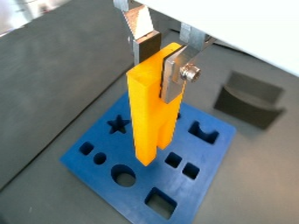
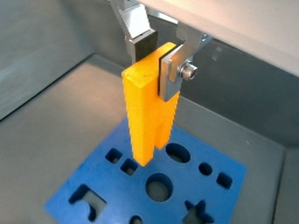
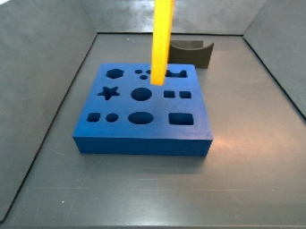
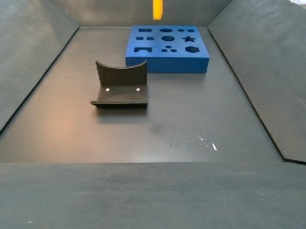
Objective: Insert the double-square object.
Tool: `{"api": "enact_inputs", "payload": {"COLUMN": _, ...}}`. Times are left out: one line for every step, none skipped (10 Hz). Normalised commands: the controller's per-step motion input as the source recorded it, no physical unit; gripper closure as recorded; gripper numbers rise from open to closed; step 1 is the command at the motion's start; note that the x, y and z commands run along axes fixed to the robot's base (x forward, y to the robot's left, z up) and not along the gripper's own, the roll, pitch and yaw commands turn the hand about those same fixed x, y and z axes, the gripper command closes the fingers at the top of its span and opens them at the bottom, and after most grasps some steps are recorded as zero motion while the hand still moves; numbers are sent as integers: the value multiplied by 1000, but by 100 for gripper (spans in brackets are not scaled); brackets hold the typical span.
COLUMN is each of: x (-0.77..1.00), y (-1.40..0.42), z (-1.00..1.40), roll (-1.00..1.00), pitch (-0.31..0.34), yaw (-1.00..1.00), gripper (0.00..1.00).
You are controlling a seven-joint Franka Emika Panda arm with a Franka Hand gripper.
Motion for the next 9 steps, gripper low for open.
{"api": "enact_inputs", "payload": {"x": 143, "y": 0, "z": -123, "roll": -59, "pitch": 0, "yaw": -969, "gripper": 100}}
{"api": "enact_inputs", "payload": {"x": 123, "y": 0, "z": -114, "roll": -50, "pitch": 0, "yaw": -983, "gripper": 100}}
{"api": "enact_inputs", "payload": {"x": 109, "y": 0, "z": -106, "roll": -41, "pitch": 0, "yaw": -991, "gripper": 100}}
{"api": "enact_inputs", "payload": {"x": 231, "y": 26, "z": -117, "roll": -20, "pitch": 0, "yaw": -891, "gripper": 100}}
{"api": "enact_inputs", "payload": {"x": 226, "y": 29, "z": -129, "roll": -16, "pitch": 0, "yaw": -900, "gripper": 100}}
{"api": "enact_inputs", "payload": {"x": 129, "y": 43, "z": -111, "roll": -19, "pitch": 0, "yaw": -977, "gripper": 100}}
{"api": "enact_inputs", "payload": {"x": 80, "y": 20, "z": -97, "roll": -3, "pitch": 0, "yaw": -1000, "gripper": 100}}
{"api": "enact_inputs", "payload": {"x": 31, "y": 0, "z": -74, "roll": 0, "pitch": 0, "yaw": -1000, "gripper": 100}}
{"api": "enact_inputs", "payload": {"x": 11, "y": 0, "z": -57, "roll": 0, "pitch": 0, "yaw": -1000, "gripper": 100}}
